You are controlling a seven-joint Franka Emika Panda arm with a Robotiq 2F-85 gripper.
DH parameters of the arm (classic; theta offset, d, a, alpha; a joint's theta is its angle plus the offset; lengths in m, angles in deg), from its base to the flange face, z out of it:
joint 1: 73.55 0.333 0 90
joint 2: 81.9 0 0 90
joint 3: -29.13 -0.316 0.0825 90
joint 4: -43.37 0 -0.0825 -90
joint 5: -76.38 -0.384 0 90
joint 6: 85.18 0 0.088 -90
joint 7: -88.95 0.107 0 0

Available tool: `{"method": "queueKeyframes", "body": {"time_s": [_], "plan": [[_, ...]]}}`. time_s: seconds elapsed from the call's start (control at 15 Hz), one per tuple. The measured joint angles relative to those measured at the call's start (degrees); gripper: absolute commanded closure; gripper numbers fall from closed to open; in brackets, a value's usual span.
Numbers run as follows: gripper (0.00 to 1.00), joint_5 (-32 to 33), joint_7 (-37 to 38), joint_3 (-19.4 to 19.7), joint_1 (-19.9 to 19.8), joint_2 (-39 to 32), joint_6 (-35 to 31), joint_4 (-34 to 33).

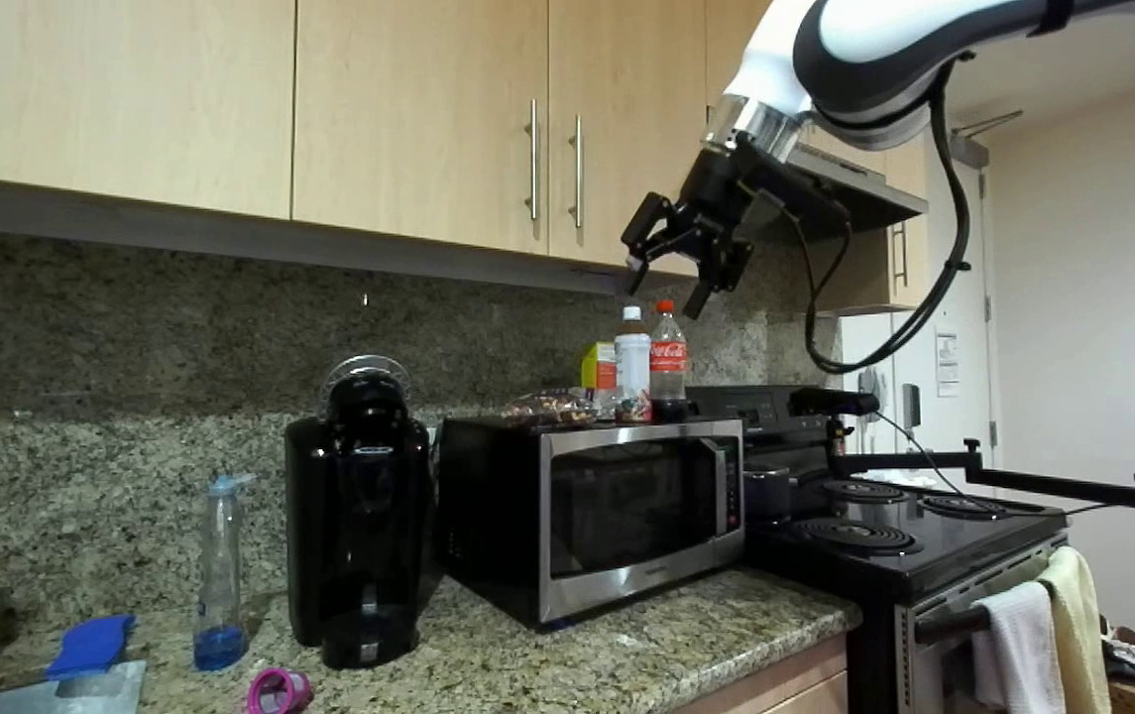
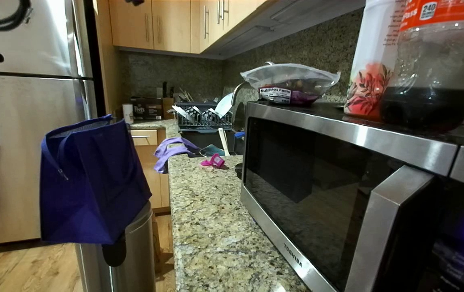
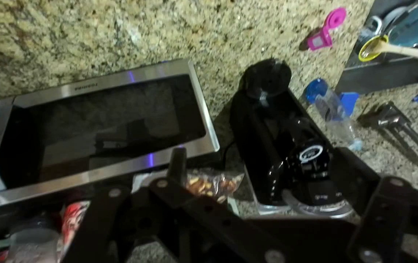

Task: Pick the bottle on the microwave and put it in the bag

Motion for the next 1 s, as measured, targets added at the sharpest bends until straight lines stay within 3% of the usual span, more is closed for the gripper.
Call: {"method": "queueKeyframes", "body": {"time_s": [0.2,0.6,1.0], "plan": [[0.0,3.4,1.4,0.1,-3.9,-1.6,-0.1,-4.4],[0.0,4.2,1.4,0.0,-4.1,-2.4,0.0,-5.2],[0.0,20.1,13.5,-2.9,-10.3,-3.4,-0.3,-6.1]]}}
